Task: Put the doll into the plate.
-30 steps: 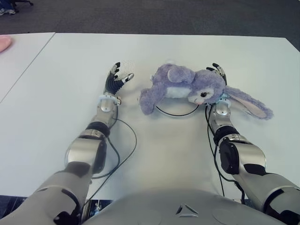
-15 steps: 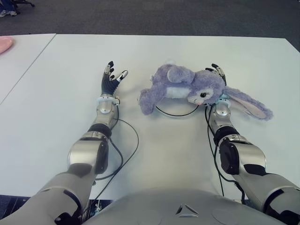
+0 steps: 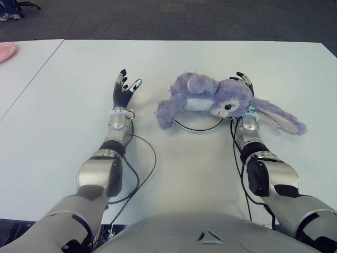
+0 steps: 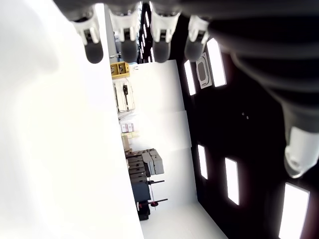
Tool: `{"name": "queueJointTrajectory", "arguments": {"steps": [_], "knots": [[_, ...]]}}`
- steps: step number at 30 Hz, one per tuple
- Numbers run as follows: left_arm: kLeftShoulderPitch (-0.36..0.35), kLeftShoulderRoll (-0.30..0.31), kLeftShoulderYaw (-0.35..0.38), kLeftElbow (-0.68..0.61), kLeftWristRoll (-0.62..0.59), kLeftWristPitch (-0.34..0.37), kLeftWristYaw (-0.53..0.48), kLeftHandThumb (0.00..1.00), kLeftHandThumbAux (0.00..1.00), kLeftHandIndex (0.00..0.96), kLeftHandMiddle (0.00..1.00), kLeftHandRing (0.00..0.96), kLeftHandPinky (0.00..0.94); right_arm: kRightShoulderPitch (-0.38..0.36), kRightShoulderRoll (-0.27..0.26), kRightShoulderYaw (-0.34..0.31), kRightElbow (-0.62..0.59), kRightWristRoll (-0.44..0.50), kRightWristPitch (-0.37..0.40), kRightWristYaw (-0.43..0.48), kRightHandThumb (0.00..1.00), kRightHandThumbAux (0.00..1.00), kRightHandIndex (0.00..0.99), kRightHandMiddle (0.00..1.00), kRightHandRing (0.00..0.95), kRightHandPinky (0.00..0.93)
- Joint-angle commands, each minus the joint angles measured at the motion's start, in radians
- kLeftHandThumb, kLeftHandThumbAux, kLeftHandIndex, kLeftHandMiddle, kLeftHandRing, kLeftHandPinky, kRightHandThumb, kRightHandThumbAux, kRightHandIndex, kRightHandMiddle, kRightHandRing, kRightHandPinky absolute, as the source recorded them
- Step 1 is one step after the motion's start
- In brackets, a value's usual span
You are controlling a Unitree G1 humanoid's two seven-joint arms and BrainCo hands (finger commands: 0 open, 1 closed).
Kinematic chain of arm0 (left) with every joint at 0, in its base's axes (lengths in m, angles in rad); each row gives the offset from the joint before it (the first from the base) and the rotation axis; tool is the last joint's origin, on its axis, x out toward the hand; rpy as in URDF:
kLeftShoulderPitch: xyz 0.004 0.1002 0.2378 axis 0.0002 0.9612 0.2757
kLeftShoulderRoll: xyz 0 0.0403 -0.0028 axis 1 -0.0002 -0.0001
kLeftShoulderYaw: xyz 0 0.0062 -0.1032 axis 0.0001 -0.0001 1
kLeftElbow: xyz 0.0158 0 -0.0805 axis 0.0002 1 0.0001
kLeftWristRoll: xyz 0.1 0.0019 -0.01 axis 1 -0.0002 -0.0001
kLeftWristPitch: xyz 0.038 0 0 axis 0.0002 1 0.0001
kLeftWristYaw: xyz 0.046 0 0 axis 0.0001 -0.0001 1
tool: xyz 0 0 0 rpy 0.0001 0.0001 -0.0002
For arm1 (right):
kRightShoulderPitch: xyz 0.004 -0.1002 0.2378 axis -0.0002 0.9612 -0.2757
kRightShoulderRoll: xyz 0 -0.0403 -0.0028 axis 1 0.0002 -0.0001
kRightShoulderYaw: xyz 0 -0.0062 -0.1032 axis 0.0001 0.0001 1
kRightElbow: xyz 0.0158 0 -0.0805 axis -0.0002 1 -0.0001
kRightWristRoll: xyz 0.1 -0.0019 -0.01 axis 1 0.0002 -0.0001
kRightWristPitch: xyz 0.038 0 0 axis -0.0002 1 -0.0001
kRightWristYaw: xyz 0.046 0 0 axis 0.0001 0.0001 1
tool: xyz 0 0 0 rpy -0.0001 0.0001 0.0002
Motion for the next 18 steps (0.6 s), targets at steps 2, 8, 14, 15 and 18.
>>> {"name": "queueJointTrajectory", "arguments": {"steps": [2, 8, 14, 15, 18], "knots": [[0.225, -0.087, -0.031, 0.1, 0.043, 0.051, 0.029, 0.0, 0.505, 0.039, 0.042, 0.023, 0.019, 0.227, 0.05, -0.005, 0.137, 0.004, 0.114, 0.018, 0.464, 0.911, 0.165, 0.291, 0.415, 0.456], [0.252, -0.094, -0.035, 0.109, 0.054, 0.082, 0.044, 0.0, 0.539, 0.055, 0.065, 0.047, 0.071, 0.23, 0.047, -0.011, 0.136, 0.009, 0.113, 0.024, 0.51, 0.908, 0.174, 0.295, 0.432, 0.473], [0.235, -0.091, -0.004, 0.106, 0.02, 0.131, 0.038, 0.0, 0.685, 0.089, 0.114, 0.106, 0.156, 0.23, 0.046, -0.012, 0.135, 0.01, 0.116, 0.026, 0.422, 0.908, 0.172, 0.297, 0.424, 0.466], [0.233, -0.091, 0.001, 0.106, 0.016, 0.136, 0.035, 0.0, 0.694, 0.091, 0.117, 0.11, 0.159, 0.23, 0.047, -0.012, 0.135, 0.01, 0.116, 0.025, 0.414, 0.908, 0.172, 0.297, 0.423, 0.465], [0.227, -0.092, 0.019, 0.107, -0.003, 0.162, 0.021, 0.0, 0.738, 0.099, 0.129, 0.126, 0.174, 0.23, 0.048, -0.012, 0.135, 0.008, 0.116, 0.019, 0.359, 0.903, 0.173, 0.302, 0.417, 0.46]]}}
